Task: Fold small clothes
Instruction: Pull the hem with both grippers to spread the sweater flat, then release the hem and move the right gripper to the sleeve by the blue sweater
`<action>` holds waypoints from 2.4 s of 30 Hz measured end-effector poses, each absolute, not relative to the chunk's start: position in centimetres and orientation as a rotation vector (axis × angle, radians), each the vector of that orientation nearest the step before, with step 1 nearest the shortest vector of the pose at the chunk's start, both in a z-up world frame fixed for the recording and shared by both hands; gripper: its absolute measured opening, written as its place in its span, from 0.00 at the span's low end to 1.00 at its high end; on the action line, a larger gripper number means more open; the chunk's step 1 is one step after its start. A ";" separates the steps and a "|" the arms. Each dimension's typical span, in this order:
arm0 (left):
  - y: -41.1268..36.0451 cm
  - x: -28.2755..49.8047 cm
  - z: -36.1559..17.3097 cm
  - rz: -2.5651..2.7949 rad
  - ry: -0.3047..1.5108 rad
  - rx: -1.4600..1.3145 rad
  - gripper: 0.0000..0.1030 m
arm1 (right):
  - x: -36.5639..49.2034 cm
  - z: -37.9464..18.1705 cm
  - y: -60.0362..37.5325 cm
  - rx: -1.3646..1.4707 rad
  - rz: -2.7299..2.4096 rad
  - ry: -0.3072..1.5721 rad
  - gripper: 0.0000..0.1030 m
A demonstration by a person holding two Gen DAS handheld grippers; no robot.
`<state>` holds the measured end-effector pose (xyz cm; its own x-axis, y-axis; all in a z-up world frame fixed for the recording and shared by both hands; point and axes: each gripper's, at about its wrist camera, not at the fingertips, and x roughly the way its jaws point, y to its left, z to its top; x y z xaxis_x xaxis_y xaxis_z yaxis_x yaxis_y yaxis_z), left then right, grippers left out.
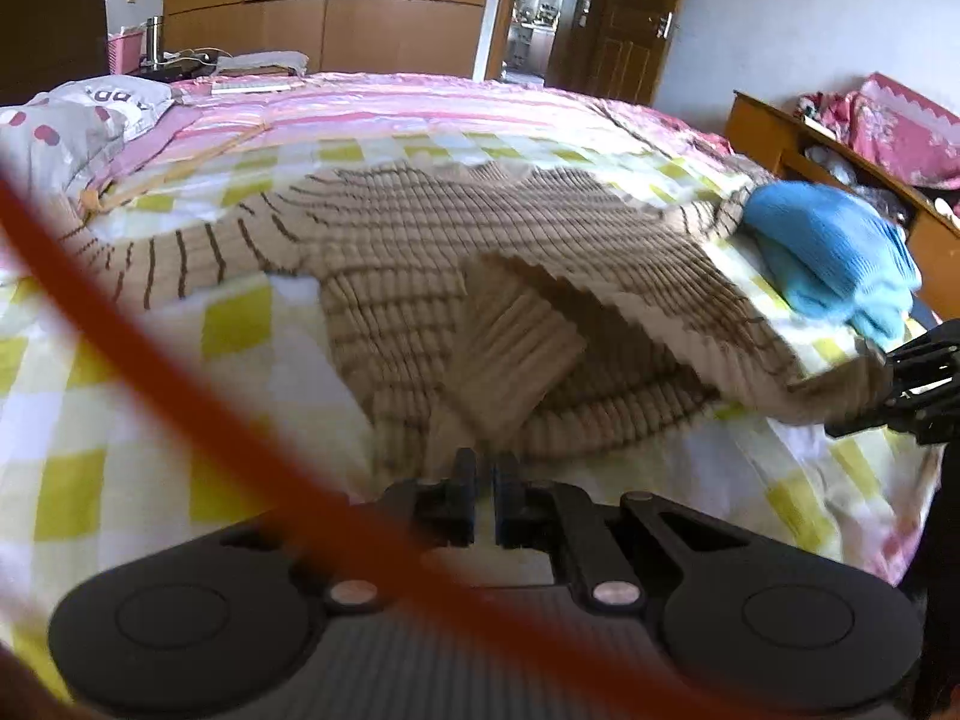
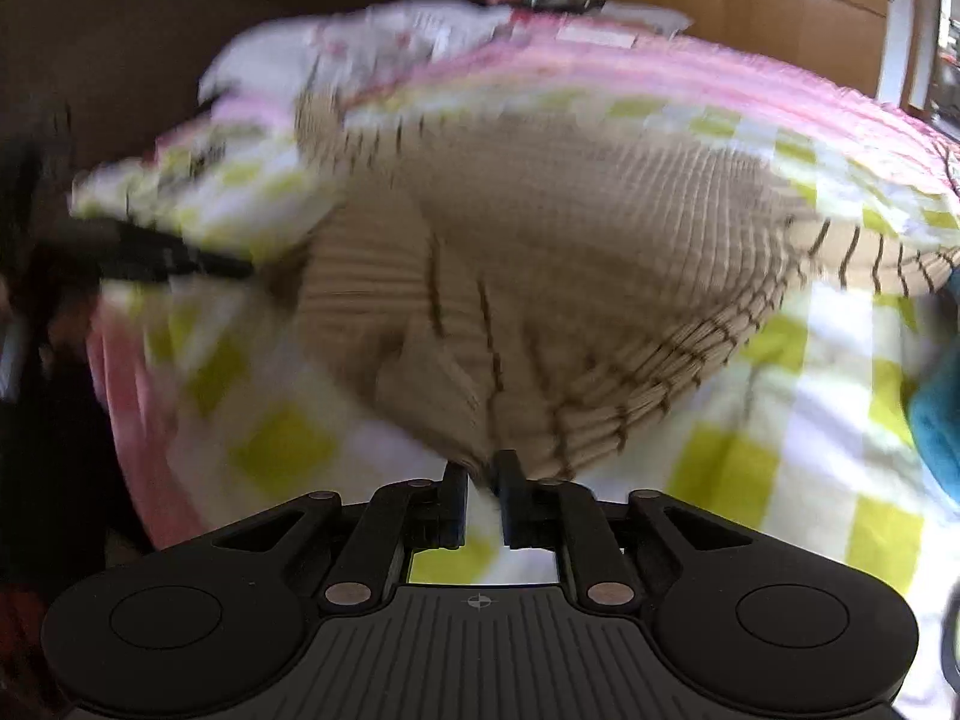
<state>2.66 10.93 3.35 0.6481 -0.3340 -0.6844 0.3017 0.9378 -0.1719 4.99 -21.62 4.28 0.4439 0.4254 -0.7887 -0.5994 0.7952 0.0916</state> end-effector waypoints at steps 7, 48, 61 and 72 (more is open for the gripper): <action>9.8 0.4 3.9 -0.326 0.754 0.013 0.33 | 2.1 4.7 -21.4 -0.288 0.603 0.896 0.15; 5.7 0.7 -0.1 -0.276 0.886 0.179 0.65 | 3.0 3.5 -23.3 -0.012 0.202 0.920 0.16; 4.1 1.9 3.2 -0.282 0.785 0.105 0.65 | 6.2 0.6 -22.4 0.157 0.273 0.935 0.17; 0.5 4.5 -0.3 -0.290 0.908 0.126 0.65 | 7.2 0.4 -25.1 0.231 0.259 0.926 0.18</action>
